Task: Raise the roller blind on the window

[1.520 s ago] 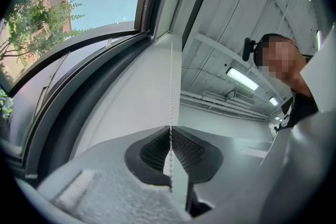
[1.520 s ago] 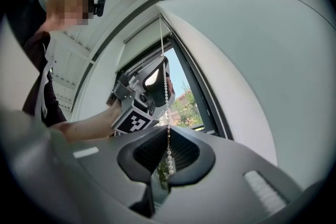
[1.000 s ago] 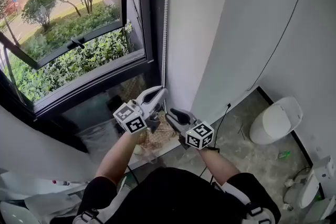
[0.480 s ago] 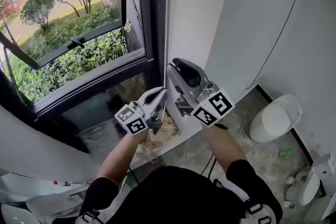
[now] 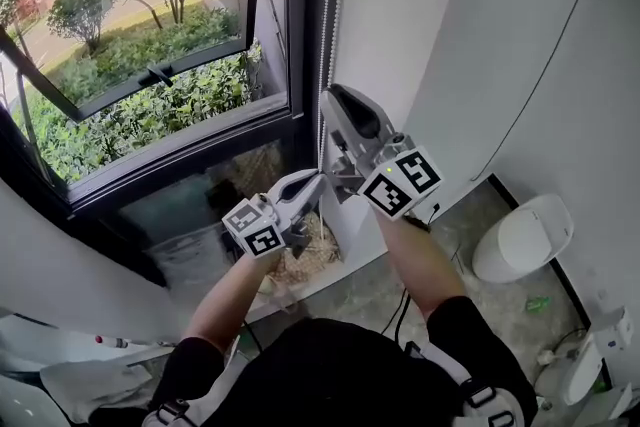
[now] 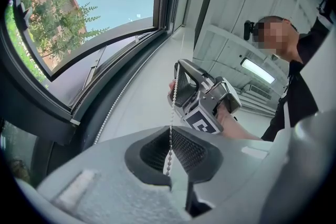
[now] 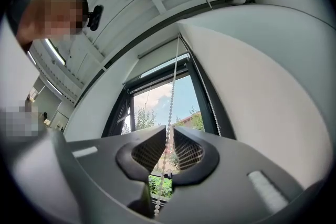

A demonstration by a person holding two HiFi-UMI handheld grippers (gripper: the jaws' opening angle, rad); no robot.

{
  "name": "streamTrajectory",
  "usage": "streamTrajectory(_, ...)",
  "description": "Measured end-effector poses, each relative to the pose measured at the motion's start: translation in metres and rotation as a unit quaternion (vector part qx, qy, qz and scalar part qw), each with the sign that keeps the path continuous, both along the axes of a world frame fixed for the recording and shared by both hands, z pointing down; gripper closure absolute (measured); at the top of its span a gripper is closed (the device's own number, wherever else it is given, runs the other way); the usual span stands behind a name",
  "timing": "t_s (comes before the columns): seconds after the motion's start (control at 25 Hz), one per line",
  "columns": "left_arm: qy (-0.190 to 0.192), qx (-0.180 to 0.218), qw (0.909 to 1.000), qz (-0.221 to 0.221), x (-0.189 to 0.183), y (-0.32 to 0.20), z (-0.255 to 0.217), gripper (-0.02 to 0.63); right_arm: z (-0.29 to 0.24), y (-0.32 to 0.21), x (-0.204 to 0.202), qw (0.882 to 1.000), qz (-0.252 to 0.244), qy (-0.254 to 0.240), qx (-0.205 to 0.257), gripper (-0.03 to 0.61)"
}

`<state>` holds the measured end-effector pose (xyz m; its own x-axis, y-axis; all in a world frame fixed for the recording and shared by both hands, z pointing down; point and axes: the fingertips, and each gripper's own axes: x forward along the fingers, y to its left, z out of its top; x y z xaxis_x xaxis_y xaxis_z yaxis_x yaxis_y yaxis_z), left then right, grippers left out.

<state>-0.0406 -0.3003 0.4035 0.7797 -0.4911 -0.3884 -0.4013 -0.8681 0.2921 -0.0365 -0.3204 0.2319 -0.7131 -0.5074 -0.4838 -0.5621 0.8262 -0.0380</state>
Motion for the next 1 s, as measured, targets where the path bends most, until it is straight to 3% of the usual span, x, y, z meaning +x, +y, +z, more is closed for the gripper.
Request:
streamTrajectory(0.36,-0.002,-0.008,1.0,0.005,0.002,-0.003,0.006,0.601,0.007,0.006,0.009,1.0,-0.002,-0.012,0.024,0.563)
streamTrajectory(0.6,-0.053,-0.042,0.9976,0.01,0.016,-0.008,0.06,0.601,0.059,0.006,0.019,1.0,0.013,-0.007,-0.007,0.563)
streamTrajectory(0.72,-0.115,-0.091,0.9891,0.013,0.02,-0.008,0.114,0.601,0.115,0.004,0.018,0.999,0.014,0.02,-0.046,0.563)
streamTrajectory(0.84,-0.178,-0.133,0.974,0.042,0.023,0.004,0.167,0.598,0.17,0.003,0.02,0.994,0.019,0.048,-0.093,0.563)
streamTrajectory(0.92,-0.195,-0.147,0.9677,0.063,0.025,0.014,0.183,0.591,0.188,0.003,0.025,0.992,0.022,0.05,-0.114,0.563)
streamTrajectory(1.0,-0.197,-0.145,0.9669,0.073,0.026,0.017,0.183,0.525,0.19,0.002,0.029,0.992,0.024,0.052,-0.117,0.563)
